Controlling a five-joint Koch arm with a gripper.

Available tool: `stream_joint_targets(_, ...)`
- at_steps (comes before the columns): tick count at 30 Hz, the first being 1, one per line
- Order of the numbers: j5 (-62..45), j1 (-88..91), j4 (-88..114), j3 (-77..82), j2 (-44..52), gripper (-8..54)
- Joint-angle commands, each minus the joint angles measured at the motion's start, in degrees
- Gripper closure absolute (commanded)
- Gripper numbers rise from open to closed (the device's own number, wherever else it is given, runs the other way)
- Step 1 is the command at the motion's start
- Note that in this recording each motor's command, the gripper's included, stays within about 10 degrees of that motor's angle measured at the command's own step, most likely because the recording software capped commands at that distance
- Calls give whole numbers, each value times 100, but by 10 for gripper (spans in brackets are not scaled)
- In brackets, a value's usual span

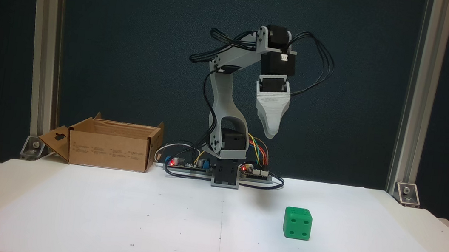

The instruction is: Grasp a green dice and put it in the bin.

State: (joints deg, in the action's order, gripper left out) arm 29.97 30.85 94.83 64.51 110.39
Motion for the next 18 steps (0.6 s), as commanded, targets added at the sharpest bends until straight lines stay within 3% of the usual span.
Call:
stream_joint_targets(1, 483, 167, 193, -536, -44, 82)
stream_joint_targets(18, 721, 703, 141, -2083, -2048, 80)
